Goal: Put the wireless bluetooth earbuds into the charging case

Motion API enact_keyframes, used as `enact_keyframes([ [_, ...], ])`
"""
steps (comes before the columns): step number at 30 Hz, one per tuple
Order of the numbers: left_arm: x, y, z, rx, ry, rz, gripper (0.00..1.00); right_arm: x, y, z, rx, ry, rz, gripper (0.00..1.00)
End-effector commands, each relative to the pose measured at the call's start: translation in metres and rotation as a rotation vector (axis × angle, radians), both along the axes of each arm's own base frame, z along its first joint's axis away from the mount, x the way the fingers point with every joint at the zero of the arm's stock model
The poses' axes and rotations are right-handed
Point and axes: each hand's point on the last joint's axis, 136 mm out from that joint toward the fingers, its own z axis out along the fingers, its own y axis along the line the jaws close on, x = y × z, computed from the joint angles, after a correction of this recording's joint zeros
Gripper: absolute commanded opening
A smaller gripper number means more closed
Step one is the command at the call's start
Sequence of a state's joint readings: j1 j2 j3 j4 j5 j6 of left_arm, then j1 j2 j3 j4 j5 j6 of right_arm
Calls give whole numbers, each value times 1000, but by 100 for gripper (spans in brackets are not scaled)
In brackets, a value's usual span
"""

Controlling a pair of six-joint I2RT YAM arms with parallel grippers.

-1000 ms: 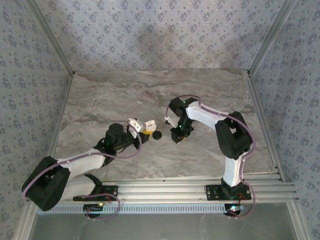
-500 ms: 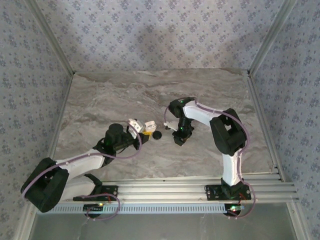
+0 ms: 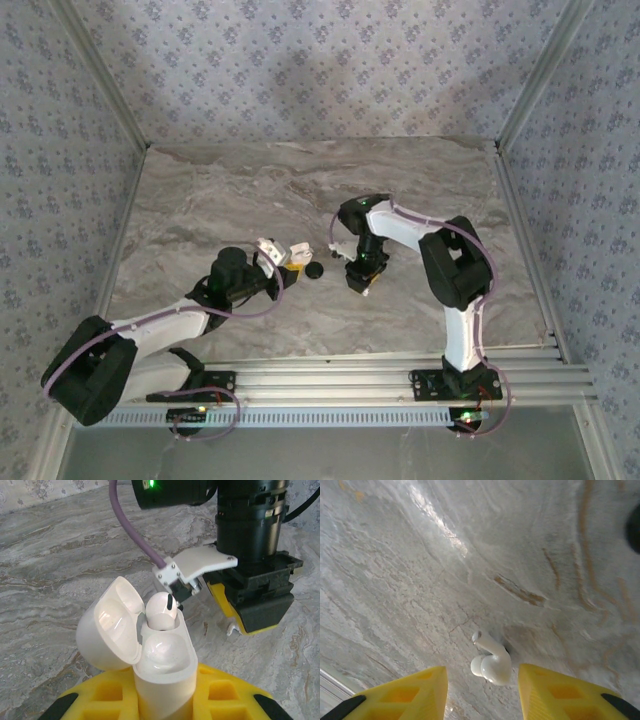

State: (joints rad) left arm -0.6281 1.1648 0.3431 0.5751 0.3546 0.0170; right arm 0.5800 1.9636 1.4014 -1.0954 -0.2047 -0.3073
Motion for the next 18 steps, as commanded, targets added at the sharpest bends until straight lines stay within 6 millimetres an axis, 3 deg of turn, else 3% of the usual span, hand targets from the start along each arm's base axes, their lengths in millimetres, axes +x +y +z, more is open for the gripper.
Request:
enact_keyframes([
  [1, 4, -3, 20, -26, -50, -15, 16, 24, 5, 41, 38, -113, -186, 43],
  [4, 5, -4, 21, -28, -51, -15, 16, 32, 4, 47, 23, -121, -419, 43],
  [8, 6, -5, 22, -31, -51, -16, 16, 33, 12, 44, 50, -133, -573, 42],
  [18, 7, -8, 23, -32, -49, -29, 16, 23, 27, 15, 8, -106, -614, 41],
])
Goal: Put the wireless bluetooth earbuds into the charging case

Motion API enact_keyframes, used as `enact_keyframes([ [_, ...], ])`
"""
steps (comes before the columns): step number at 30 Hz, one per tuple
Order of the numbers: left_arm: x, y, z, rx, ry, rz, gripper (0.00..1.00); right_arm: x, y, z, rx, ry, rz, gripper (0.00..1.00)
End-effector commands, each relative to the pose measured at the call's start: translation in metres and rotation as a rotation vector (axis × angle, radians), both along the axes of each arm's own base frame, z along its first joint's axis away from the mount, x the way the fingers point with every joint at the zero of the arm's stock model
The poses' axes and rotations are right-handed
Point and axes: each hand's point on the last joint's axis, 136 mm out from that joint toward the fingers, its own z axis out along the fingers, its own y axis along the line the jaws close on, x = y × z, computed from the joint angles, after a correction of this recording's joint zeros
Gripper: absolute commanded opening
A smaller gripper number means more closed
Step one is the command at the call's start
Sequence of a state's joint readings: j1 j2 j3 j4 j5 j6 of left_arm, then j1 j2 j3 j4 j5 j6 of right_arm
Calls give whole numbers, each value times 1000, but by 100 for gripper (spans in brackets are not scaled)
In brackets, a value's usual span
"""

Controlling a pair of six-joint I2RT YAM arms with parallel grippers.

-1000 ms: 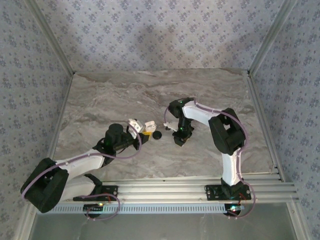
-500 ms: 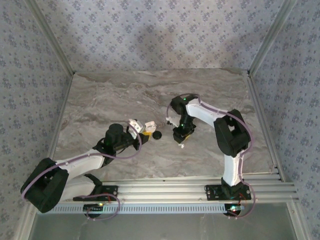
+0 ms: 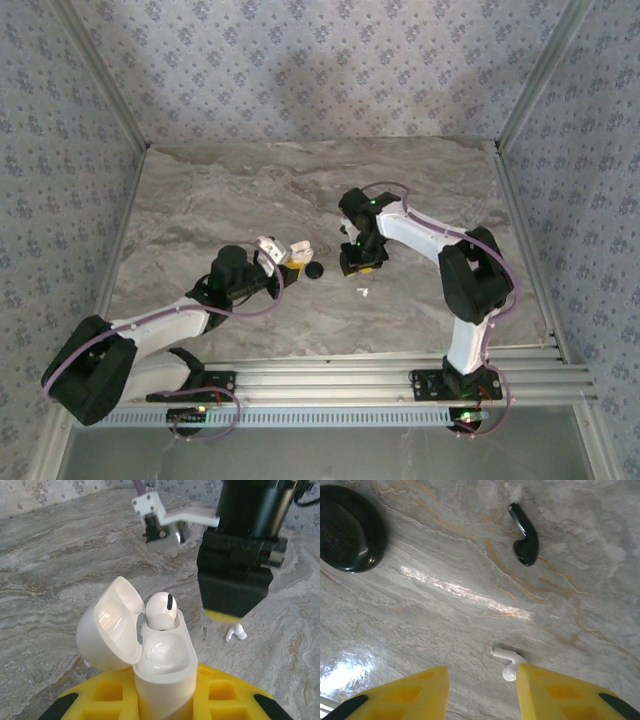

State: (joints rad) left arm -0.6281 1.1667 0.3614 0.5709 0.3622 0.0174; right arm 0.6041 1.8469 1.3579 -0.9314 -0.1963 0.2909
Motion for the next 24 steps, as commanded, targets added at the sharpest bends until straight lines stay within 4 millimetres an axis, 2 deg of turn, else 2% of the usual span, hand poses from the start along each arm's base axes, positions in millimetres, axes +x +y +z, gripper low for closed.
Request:
enact_keyframes([
  [1, 5, -6, 17, -25, -39, -21, 16, -1, 5, -12, -16, 15, -52, 42],
  [11, 6, -7, 18, -28, -39, -28, 16, -13, 10, -37, -63, 36, -13, 41],
  [24, 4, -7, 14, -23, -30, -28, 16, -30, 4, -44, -96, 59, 3, 38],
])
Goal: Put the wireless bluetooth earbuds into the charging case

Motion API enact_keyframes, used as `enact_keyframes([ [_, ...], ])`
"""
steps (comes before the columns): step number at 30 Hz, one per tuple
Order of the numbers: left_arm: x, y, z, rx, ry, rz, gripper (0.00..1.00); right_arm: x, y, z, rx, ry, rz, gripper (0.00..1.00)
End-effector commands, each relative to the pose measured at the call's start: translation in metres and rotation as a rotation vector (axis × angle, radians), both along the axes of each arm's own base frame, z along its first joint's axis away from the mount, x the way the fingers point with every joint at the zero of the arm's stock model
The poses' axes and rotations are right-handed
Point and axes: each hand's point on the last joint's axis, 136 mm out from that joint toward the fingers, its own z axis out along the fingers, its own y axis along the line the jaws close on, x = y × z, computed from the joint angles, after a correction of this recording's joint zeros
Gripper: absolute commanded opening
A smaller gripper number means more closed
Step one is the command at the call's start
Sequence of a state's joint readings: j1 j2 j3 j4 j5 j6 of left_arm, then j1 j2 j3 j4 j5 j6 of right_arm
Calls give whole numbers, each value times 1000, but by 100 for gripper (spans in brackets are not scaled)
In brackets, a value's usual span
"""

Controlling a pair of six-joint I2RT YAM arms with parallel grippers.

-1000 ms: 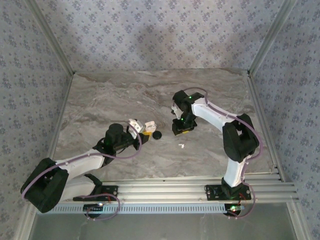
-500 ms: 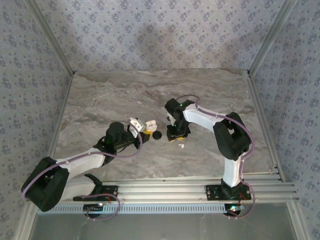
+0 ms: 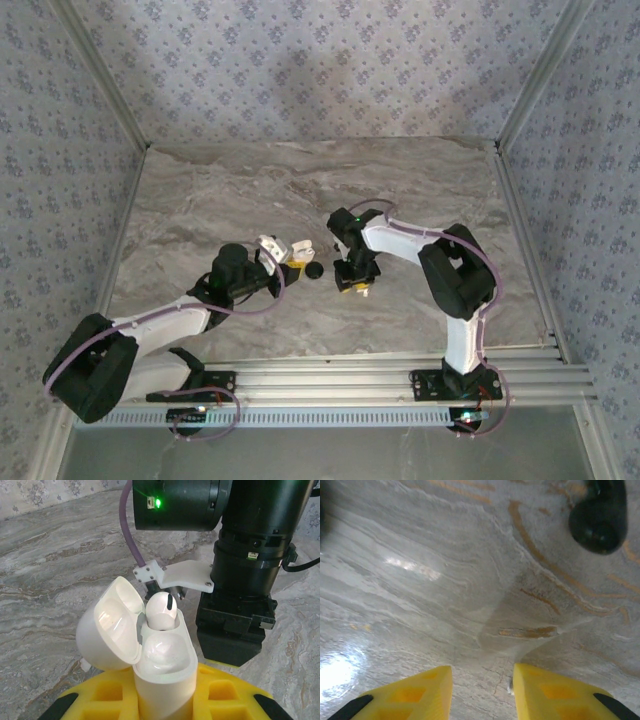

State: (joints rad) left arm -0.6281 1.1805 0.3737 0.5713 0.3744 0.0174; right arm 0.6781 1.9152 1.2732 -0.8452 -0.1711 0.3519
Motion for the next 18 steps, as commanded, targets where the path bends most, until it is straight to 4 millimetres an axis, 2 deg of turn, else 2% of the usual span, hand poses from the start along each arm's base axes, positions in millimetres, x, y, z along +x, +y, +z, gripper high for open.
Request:
enact_keyframes([
  [1, 4, -4, 14, -22, -35, -16, 16, -7, -5, 0, -31, 8, -6, 37],
  [14, 3, -2, 12, -24, -28, -12, 16, -24, -4, 10, -29, 9, 10, 34],
  [18, 3, -2, 11, -23, -26, -11, 16, -24, -2, 25, -16, -16, 5, 35],
])
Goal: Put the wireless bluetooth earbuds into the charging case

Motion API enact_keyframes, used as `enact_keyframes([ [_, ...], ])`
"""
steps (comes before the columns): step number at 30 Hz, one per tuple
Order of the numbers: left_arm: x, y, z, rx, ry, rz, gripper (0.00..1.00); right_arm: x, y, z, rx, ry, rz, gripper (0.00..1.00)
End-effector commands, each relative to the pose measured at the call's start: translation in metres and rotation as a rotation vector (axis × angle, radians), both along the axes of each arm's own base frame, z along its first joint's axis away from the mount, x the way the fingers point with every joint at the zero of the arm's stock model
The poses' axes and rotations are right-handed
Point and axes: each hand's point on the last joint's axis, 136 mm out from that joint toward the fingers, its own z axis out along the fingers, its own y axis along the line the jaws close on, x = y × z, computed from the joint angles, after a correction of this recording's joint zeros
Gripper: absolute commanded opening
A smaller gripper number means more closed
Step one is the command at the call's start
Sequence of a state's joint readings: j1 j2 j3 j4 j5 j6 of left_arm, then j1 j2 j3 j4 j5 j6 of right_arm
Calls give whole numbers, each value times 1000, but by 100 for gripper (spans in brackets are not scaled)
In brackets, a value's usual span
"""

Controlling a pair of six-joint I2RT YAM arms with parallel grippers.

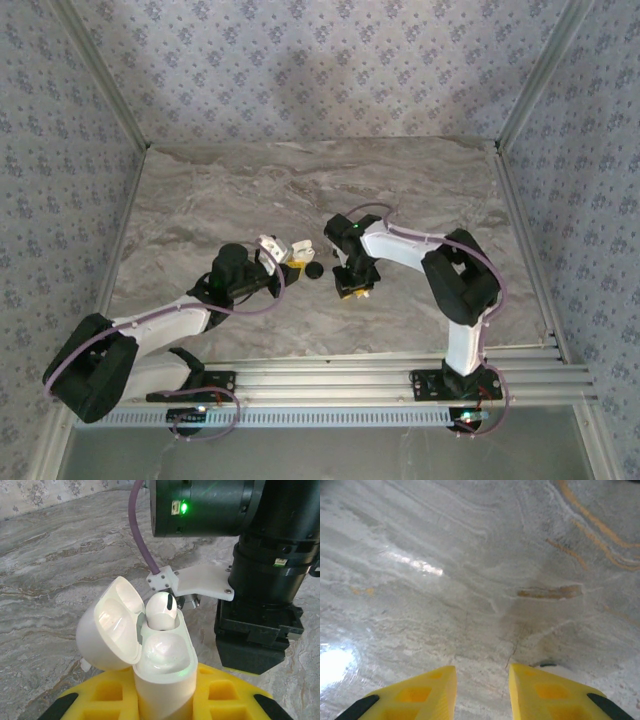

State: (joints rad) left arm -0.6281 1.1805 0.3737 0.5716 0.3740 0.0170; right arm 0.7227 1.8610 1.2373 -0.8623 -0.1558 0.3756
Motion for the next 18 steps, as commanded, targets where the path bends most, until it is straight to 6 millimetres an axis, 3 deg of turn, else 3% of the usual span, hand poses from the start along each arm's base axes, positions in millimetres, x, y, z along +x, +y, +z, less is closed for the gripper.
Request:
enact_keyframes([
  [1, 3, -2, 11, -22, -27, -12, 16, -7, -4, 22, 3, -11, -26, 36],
  [5, 2, -3, 11, -24, -26, -17, 16, -3, -15, 41, 9, -26, -135, 39],
  [8, 2, -3, 11, -23, -29, -17, 16, -4, -31, 44, 9, -2, -275, 42],
  [12, 2, -3, 11, -21, -32, -18, 16, -15, -43, 31, 29, 36, -405, 48],
  [18, 1, -5, 10, -19, -28, -30, 16, -18, -42, 10, 66, 62, -431, 48],
])
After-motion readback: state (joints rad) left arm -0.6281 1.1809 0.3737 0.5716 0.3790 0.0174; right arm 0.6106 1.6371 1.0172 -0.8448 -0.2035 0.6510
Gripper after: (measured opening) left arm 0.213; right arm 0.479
